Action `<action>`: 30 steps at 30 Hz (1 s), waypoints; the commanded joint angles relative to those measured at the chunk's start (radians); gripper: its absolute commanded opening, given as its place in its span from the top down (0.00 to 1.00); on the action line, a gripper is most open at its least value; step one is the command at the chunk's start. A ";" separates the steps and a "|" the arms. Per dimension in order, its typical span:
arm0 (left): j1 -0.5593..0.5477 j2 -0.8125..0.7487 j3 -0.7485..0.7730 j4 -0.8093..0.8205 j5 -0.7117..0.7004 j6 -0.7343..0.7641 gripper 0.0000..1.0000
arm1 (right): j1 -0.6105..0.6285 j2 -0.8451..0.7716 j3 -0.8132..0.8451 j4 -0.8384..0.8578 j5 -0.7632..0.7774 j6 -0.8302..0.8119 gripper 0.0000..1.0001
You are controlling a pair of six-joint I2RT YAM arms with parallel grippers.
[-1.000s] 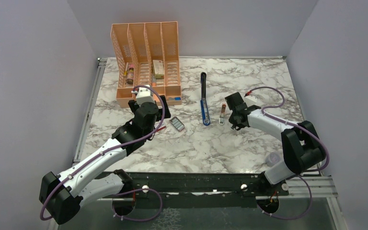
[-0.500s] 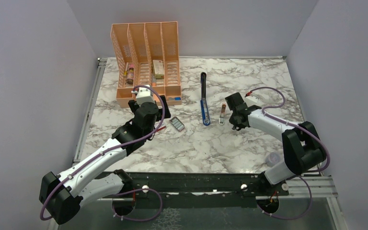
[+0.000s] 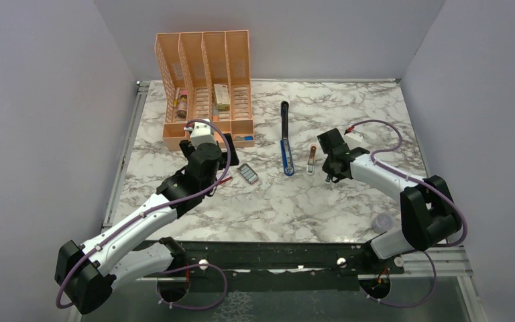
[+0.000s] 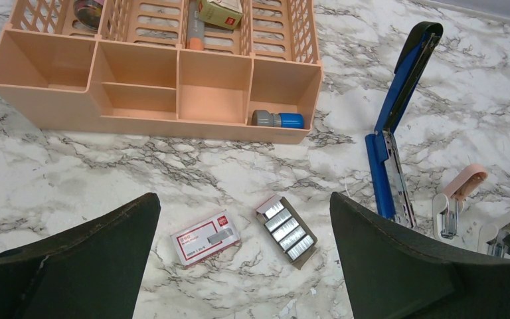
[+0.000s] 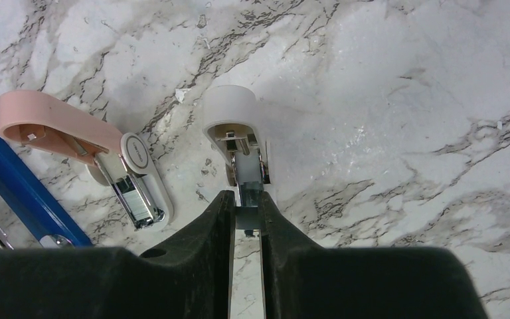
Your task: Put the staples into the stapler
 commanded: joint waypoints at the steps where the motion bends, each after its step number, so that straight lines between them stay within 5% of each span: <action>1: 0.004 -0.008 0.000 0.008 -0.005 -0.004 0.01 | -0.006 -0.009 0.016 -0.021 0.044 -0.006 0.79; 30: 0.004 -0.003 0.001 0.009 -0.005 -0.004 0.01 | -0.006 0.041 -0.014 0.032 0.030 -0.072 0.79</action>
